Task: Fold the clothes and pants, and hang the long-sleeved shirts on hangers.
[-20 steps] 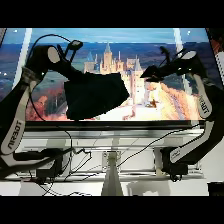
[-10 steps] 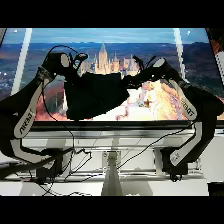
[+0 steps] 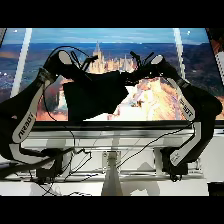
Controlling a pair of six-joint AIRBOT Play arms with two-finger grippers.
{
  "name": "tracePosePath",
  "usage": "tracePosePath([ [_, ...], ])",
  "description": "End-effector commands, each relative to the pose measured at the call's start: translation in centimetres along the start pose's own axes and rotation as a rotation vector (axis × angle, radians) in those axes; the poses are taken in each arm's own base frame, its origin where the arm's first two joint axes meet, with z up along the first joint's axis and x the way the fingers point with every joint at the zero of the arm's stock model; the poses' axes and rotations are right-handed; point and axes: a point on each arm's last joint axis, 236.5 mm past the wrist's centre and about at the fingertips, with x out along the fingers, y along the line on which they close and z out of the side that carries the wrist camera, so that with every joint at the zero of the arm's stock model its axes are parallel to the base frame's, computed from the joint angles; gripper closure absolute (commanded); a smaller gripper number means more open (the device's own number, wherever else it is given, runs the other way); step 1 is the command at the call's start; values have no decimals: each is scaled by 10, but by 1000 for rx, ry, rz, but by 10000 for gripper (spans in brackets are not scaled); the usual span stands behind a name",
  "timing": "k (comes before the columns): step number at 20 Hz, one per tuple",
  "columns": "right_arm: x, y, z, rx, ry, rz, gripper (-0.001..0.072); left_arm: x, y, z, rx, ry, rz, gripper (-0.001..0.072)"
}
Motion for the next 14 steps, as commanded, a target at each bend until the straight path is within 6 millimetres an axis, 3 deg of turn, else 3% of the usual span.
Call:
tracePosePath([
  [1,-10,1,-13,-19,55,33,51,28,-31,-24,18,85,-71,682],
  [3,-12,2,-17,-28,71,41,54,53,-38,-38,29,123,-66,682],
  [5,-12,6,-21,-32,88,51,55,67,-38,-34,34,95,-45,682],
  [9,-12,5,-24,-39,100,44,31,61,-25,-17,14,21,-21,681],
  [14,-16,10,-23,-162,94,53,31,47,-5,-11,-35,-16,-14,681],
])
